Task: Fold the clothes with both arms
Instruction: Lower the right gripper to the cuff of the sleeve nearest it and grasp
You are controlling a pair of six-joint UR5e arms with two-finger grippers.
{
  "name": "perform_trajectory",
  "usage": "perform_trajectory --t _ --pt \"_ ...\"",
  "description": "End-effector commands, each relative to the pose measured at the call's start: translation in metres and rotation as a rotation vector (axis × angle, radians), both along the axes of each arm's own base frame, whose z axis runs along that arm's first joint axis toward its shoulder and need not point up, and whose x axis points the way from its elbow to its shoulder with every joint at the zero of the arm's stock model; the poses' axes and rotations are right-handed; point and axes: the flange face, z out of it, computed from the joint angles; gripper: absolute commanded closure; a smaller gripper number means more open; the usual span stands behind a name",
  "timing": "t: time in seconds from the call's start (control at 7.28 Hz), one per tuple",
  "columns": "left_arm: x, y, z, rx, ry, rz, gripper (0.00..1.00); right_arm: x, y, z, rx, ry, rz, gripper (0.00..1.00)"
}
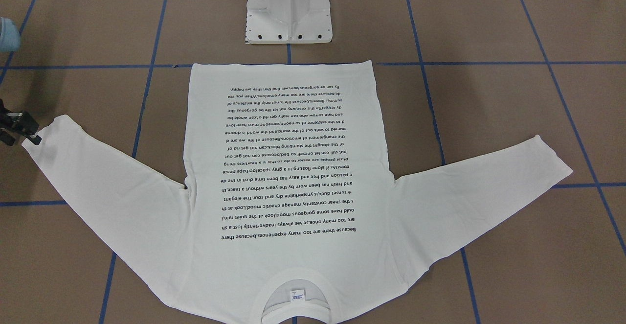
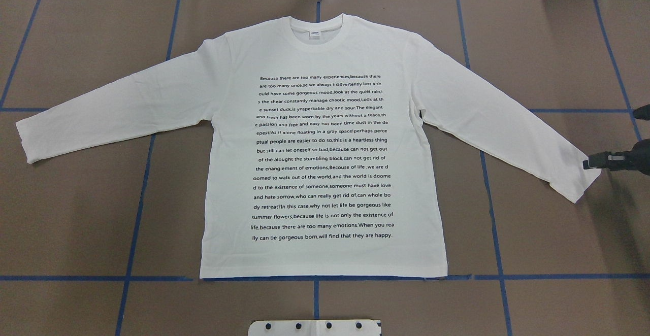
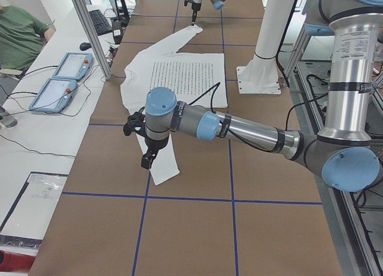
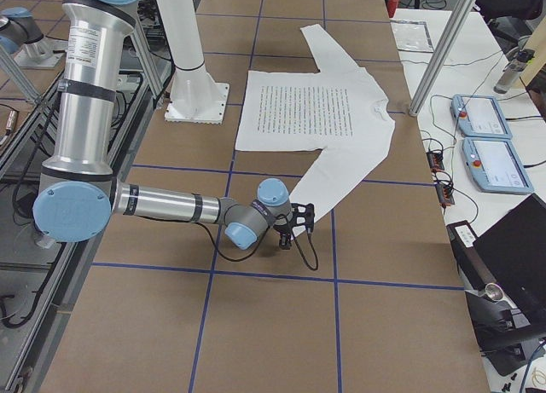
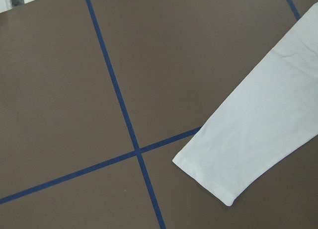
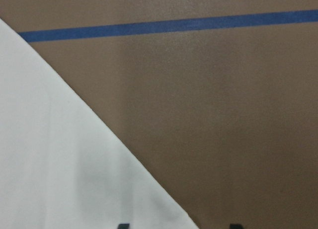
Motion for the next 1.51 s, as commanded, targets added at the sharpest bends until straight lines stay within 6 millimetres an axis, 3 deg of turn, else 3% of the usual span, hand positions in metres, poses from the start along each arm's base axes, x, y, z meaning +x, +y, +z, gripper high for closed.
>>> perform_trajectory --t 0.0,0.14,0.27,0.41,0.69,0.82,1.1,1.37 --pt "0.000 0.001 -0.001 0.002 0.000 0.000 0.00 -0.003 0.001 0.002 -0.003 0.002 -0.006 0.34" --pt "0.000 0.001 -0.001 0.002 0.000 0.000 0.00 -0.003 0.001 0.002 -0.003 0.001 -0.007 0.34" --pt "0.000 0.001 -0.001 0.001 0.000 0.000 0.00 -0.003 0.000 0.001 -0.003 -0.001 -0.006 0.46" --pt "-0.001 0.001 -0.001 0.001 0.000 -0.002 0.00 -0.004 0.000 0.000 -0.003 -0.003 -0.006 0.64" --pt "0.000 0.001 -0.002 0.004 0.000 0.000 0.00 -0.004 0.000 0.000 -0.003 -0.003 -0.006 0.71" --pt "0.000 0.001 -0.002 0.004 0.000 0.000 0.00 -0.004 0.000 -0.002 -0.002 -0.008 -0.009 1.00" --pt "-0.001 0.002 -0.002 0.002 0.000 -0.002 0.00 -0.007 -0.002 -0.020 0.002 -0.044 -0.029 1.00" --pt "0.000 0.001 -0.001 -0.002 0.000 -0.001 0.00 0.001 -0.012 -0.071 -0.008 -0.060 -0.014 1.00"
